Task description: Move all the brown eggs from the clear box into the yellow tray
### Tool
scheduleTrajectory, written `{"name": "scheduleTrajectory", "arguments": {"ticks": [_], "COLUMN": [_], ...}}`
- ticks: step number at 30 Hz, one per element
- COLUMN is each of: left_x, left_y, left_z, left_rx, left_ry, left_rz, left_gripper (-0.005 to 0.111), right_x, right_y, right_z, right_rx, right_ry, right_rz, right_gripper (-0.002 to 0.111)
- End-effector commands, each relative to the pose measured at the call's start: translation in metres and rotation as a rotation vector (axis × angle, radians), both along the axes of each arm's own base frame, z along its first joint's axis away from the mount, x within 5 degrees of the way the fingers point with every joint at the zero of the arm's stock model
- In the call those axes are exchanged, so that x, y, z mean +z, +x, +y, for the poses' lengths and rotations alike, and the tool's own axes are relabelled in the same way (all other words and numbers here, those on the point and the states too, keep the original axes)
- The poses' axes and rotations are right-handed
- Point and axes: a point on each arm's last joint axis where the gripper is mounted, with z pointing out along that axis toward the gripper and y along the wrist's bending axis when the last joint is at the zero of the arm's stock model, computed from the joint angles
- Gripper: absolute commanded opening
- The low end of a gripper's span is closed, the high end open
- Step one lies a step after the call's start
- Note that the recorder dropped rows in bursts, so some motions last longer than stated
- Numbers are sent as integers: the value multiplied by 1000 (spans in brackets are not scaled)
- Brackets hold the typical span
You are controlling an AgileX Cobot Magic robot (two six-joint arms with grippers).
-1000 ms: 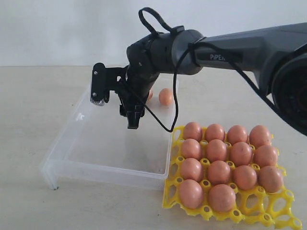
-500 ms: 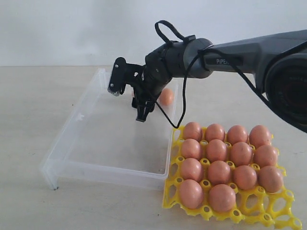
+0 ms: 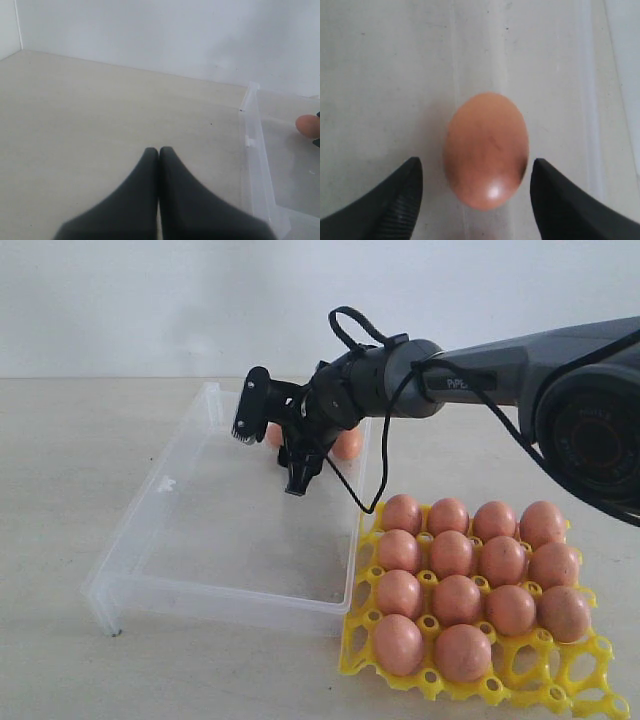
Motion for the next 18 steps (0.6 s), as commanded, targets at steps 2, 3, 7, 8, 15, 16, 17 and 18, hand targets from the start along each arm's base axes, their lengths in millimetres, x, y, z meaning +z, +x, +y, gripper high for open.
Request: {"name": "scheduleTrajectory", "arguments": {"ticks": [2,3,7,8,15,16,17,18], "left_x": [0,0,0,0,0,0,0,0], "left_y": [0,0,0,0,0,0,0,0], "left_z": [0,0,0,0,0,0,0,0], "left_rx": [-4,-4,-4,-4,-4,-4,-4,-4], "left_ry": [-14,-14,-14,-14,-14,-14,-14,-14], "left_rz": [3,3,3,3,3,3,3,3], "left_gripper": [-4,-4,-4,-4,-4,-4,-4,-4], "right_x": [-4,-4,-4,-4,-6,-5,-4,-2], "right_y": [1,1,1,1,-3,-4,-5,-7], "right_z": [-2,-2,-2,-2,-5,-5,-6,-7], "right_rx": [-7,-18,-42,-42,-88,-99,-113,-124], "right_ry": [-8,3,23,22,9,8,3,0], "right_rz": [9,13,25,27,86,99,116,129], "right_gripper": [54,48,23,17,0,0,0,0]}}
